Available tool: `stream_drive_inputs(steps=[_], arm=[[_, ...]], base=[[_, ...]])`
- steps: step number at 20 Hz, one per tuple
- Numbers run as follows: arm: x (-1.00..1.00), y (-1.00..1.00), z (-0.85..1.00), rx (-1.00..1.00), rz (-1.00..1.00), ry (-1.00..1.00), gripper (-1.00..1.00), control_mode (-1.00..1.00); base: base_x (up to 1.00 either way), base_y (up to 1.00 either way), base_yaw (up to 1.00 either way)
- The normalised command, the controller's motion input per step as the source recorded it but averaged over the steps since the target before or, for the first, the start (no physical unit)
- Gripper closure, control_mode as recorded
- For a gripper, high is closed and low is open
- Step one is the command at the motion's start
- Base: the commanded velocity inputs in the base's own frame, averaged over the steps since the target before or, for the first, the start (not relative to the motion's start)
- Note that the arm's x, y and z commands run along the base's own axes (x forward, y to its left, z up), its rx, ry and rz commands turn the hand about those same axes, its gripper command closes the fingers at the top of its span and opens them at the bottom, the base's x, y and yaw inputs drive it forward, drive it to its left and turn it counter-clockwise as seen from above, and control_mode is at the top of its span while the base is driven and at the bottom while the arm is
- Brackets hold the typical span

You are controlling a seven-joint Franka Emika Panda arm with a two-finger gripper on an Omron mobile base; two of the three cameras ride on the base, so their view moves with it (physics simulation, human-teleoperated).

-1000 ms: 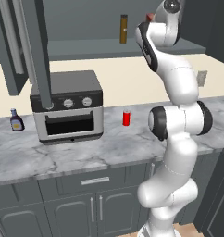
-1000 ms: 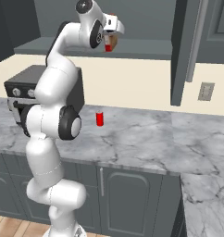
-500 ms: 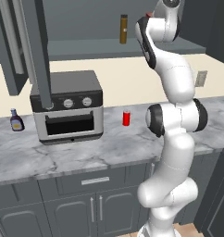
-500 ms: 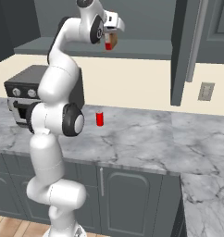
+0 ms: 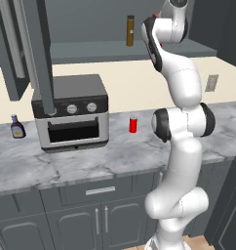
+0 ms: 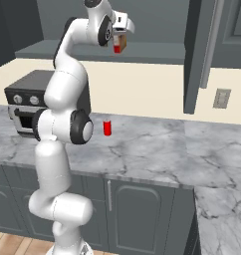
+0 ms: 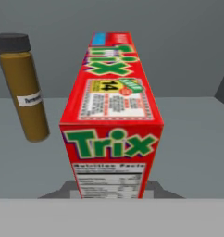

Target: Pick the cereal and cereal from the counter and place them in the cabinets closest to them.

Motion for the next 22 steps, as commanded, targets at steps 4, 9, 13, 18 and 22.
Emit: stream_drive_inputs(steps=[4,9,13,18,22], arm=[[0.08,0.0,0.0,0.0,0.0,0.0,1.0,-1.0],[0.24,0.0,0.0,0.0,0.0,0.0,1.0,-1.0],[0.22,0.0,0.0,0.0,0.0,0.0,1.0,-1.0],[0.23,-0.01,0.0,0.0,0.0,0.0,1.0,-1.0],[0.26,-0.04,0.0,0.0,0.0,0.0,1.0,-1.0]], base=[[0.0,0.0,0.0],[0.0,0.0,0.0],[0.0,0.0,0.0],[0.0,0.0,0.0],[0.0,0.0,0.0]])
